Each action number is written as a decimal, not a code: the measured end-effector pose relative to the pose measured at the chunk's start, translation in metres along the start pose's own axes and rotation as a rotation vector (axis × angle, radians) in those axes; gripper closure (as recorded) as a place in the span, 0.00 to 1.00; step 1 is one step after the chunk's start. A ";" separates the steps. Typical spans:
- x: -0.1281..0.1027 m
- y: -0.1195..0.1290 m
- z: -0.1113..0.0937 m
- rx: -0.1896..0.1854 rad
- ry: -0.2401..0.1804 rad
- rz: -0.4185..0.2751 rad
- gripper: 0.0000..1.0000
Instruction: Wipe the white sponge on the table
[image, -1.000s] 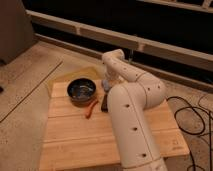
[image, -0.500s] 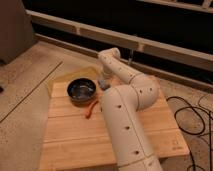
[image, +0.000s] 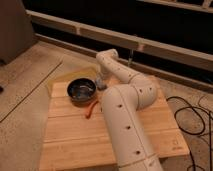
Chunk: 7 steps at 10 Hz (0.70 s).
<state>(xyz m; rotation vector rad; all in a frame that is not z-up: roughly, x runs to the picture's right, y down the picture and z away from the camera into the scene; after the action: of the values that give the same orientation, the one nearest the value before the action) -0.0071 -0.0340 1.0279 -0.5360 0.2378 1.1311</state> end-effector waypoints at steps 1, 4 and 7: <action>0.004 0.006 -0.001 0.007 -0.008 -0.003 0.90; 0.031 0.030 -0.009 0.031 -0.026 -0.005 0.90; 0.077 0.016 -0.024 0.125 0.016 0.034 0.90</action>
<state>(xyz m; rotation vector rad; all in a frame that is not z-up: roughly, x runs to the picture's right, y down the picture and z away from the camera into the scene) 0.0127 0.0192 0.9690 -0.4320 0.3303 1.1371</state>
